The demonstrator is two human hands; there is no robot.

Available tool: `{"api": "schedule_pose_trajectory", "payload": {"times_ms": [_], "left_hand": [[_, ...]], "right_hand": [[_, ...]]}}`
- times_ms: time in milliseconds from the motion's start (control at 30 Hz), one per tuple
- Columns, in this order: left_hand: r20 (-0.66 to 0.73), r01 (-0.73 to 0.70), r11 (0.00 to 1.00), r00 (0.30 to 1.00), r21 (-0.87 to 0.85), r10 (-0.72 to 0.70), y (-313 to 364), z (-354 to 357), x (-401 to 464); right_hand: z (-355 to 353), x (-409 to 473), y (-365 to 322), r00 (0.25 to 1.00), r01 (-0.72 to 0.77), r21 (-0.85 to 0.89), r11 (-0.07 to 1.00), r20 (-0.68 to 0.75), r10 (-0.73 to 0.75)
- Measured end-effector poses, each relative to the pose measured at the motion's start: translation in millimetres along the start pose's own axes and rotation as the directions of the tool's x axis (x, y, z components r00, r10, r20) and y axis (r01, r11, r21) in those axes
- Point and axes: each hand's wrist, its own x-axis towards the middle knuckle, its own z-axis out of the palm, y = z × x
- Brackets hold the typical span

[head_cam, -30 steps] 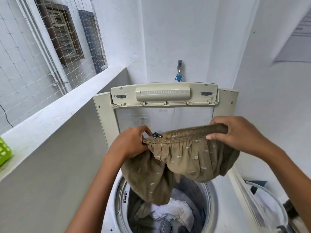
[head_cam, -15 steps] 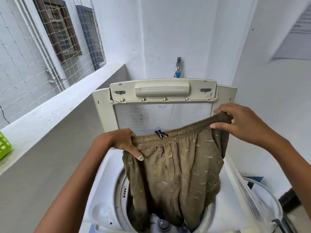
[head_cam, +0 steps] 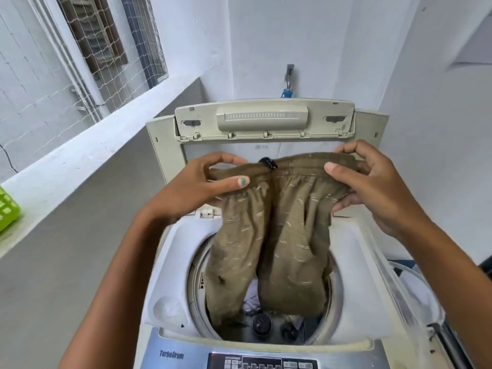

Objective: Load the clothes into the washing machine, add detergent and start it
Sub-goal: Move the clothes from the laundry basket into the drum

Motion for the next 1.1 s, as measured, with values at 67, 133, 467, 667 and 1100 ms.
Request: {"api": "schedule_pose_trajectory", "payload": {"times_ms": [67,133,467,667,1100], "left_hand": [[0.039,0.0,1.0,0.999,-0.013,0.001,2,18,-3],[0.116,0.013,0.998,0.993,0.056,-0.019,-4,36,-5],[0.267,0.216,0.648,0.783,0.73,-0.561,-129,81,-5],[0.371,0.226,0.752,0.76,0.62,-0.534,-142,114,-22],[0.349,0.051,0.965,0.927,0.256,-0.141,-108,255,21]], "right_hand": [[14,-7,3,1.0,-0.008,0.033,0.999,0.01,0.007],[28,-16,16,0.999,-0.022,-0.017,1.0,0.044,0.023],[27,-53,173,0.622,-0.009,-0.863,0.506,0.391,0.678],[5,-72,182,0.739,-0.185,-0.763,0.62,0.308,0.599],[-86,-106,177,0.95,-0.297,-0.268,0.917,0.016,0.312]]}}
